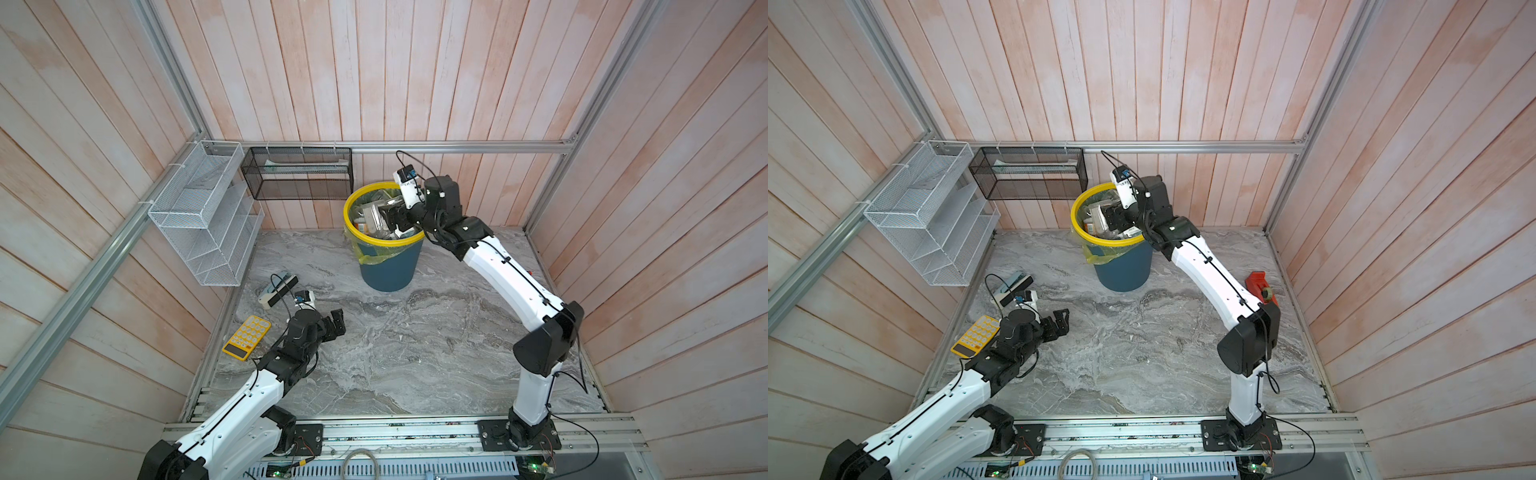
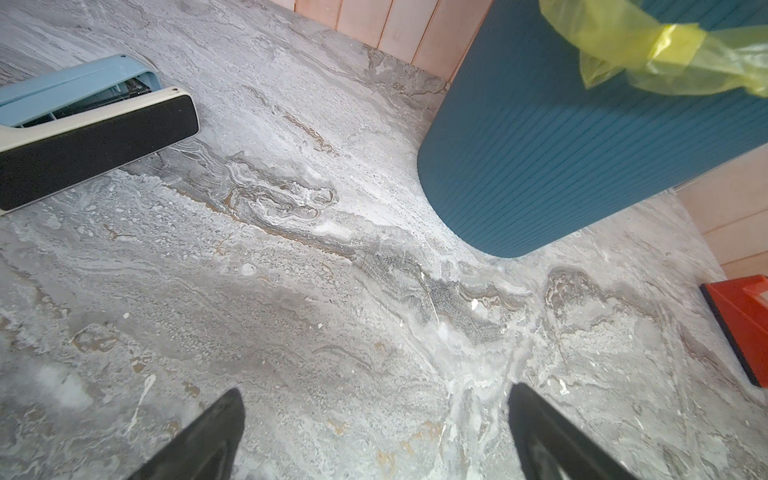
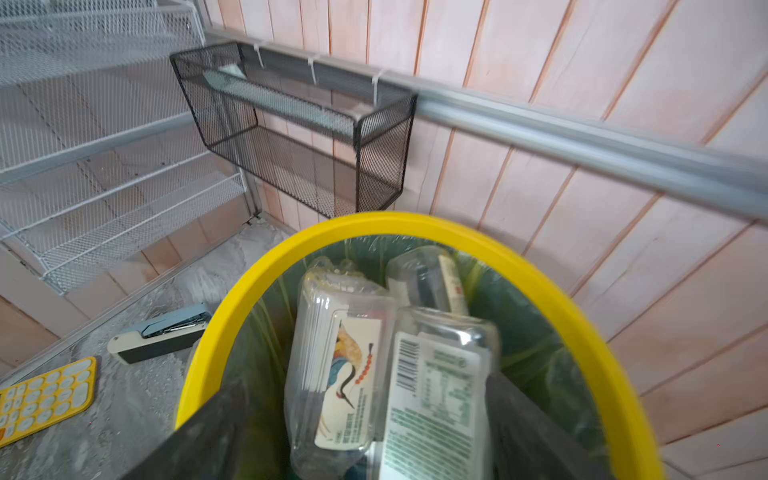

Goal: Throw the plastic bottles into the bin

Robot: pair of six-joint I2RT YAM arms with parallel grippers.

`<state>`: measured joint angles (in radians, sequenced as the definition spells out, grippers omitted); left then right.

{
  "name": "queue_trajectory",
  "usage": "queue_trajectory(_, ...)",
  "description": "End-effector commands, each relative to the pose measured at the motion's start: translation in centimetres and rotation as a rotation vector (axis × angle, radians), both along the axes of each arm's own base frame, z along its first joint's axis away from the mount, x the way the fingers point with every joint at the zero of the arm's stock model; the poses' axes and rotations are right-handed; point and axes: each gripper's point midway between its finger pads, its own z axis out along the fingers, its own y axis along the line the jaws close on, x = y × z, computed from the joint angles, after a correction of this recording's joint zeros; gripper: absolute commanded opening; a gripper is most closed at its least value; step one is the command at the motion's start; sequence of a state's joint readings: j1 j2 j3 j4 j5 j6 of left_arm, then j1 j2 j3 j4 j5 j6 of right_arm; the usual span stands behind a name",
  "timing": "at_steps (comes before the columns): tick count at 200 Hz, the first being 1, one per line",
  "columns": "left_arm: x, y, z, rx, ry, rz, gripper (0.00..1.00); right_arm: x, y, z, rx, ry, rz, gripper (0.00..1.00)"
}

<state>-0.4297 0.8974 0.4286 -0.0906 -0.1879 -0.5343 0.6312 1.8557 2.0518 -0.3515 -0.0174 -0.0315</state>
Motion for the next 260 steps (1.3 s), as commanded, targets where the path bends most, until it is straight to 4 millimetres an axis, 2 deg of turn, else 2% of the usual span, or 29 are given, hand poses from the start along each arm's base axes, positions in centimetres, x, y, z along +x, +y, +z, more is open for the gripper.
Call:
queue_trajectory(1, 0.3, 0.0, 0.6, 0.013, -0.008, -0.009, 1.00, -0.7, -2.7, 3.1, 0.011, -0.068, -0.094, 1.00)
queue_trajectory(13, 0.4, -0.1, 0.5, 0.011, -0.007, -0.013, 1.00, -1.0, -4.2, 3.7, 0.008, -0.094, -0.129, 1.00)
queue_trajectory(27, 0.5, -0.3, 0.6, 0.006, -0.009, -0.018, 1.00, -1.0, -6.1, 3.3, 0.002, -0.093, -0.173, 1.00)
queue_trajectory(59, 0.7, -0.5, 0.5, 0.004, -0.003, -0.022, 1.00, -1.2, -12.1, 0.0, 0.010, -0.047, -0.275, 1.00)
queue_trajectory(78, 0.8, -0.4, 0.5, 0.004, -0.005, -0.016, 1.00, -1.6, -16.0, -3.4, 0.010, 0.008, -0.354, 1.00)
queue_trajectory(82, 0.8, -0.5, 0.5, 0.006, -0.004, -0.016, 1.00, -1.2, -18.1, -4.3, 0.014, 0.028, -0.401, 1.00)
queue_trajectory(103, 1.0, -0.5, 0.7, 0.009, -0.006, -0.015, 1.00, -1.7, -23.5, -8.7, 0.053, 0.131, -0.514, 1.00)
queue_trajectory(107, 1.0, -0.4, 0.6, 0.012, -0.004, -0.013, 1.00, -1.9, -24.4, -10.7, 0.047, 0.171, -0.537, 1.00)
queue_trajectory(125, 1.2, -0.4, 0.8, 0.019, -0.008, -0.010, 1.00, -3.0, -27.3, -15.4, 0.036, 0.246, -0.599, 1.00)
queue_trajectory(138, 1.5, -0.2, 0.8, 0.029, -0.010, -0.001, 1.00, -3.9, -28.0, -18.8, 0.009, 0.297, -0.605, 0.99)
queue_trajectory(154, 1.7, 0.2, 1.0, 0.054, -0.009, 0.019, 1.00, -4.9, -28.0, -22.5, -0.041, 0.340, -0.584, 0.98)
queue_trajectory(169, 1.9, 0.8, 1.1, 0.087, -0.012, 0.048, 1.00, -5.8, -28.5, -25.2, -0.080, 0.349, -0.591, 0.97)
queue_trajectory(184, 2.1, 1.3, 1.6, 0.126, -0.029, 0.055, 1.00, -6.5, -29.2, -27.0, -0.098, 0.330, -0.620, 0.97)
queue_trajectory(209, 2.4, 2.4, 2.5, 0.197, -0.060, 0.092, 1.00, -7.4, -30.1, -28.4, -0.092, 0.273, -0.658, 0.97)
queue_trajectory(260, 2.8, 4.3, 3.8, 0.317, -0.132, 0.157, 1.00, -7.9, -31.5, -29.9, -0.053, 0.154, -0.733, 0.97)
